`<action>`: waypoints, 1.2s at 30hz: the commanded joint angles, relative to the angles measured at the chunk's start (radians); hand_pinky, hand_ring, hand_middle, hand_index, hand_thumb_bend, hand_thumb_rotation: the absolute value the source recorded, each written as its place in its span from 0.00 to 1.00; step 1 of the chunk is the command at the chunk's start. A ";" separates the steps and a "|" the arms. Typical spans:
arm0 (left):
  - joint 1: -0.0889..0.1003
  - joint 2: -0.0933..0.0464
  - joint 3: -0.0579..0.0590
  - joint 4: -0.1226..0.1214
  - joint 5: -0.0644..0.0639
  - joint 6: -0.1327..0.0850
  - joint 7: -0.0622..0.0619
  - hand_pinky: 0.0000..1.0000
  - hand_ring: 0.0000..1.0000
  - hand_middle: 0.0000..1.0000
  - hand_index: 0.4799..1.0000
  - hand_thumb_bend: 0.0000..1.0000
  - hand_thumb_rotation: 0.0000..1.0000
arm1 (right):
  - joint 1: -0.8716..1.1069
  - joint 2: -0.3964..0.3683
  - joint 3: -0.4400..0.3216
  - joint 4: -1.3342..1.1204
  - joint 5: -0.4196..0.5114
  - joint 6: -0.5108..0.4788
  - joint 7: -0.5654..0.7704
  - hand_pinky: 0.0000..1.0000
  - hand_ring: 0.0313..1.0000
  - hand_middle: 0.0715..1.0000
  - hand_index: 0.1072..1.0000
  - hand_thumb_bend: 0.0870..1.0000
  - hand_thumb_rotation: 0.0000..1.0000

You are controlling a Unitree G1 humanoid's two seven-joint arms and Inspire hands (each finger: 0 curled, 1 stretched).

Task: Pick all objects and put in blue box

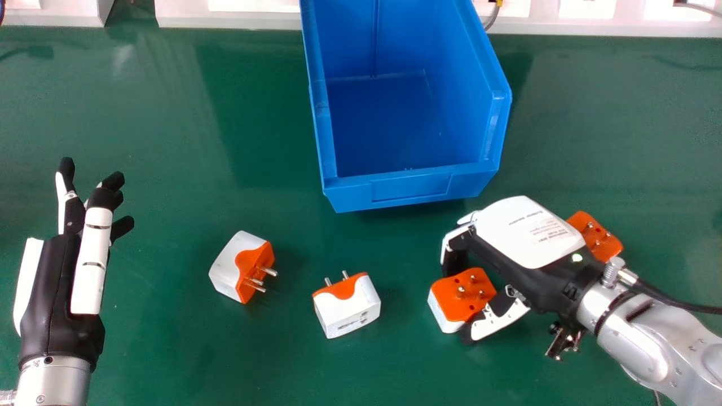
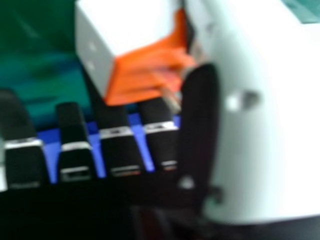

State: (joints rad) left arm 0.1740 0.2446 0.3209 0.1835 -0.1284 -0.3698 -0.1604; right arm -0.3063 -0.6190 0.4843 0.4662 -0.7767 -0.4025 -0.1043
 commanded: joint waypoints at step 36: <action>-0.025 0.014 0.000 0.002 0.010 -0.011 -0.010 0.90 0.95 0.94 0.91 0.49 1.00 | -0.058 0.092 -0.227 -0.464 -0.061 0.101 -0.036 0.06 0.08 0.09 0.41 0.44 0.15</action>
State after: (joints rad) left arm 0.1525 0.2459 0.3189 0.1904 -0.1195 -0.3612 -0.1699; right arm -0.3057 -0.5428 0.2751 0.0047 -0.8386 -0.3119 -0.1258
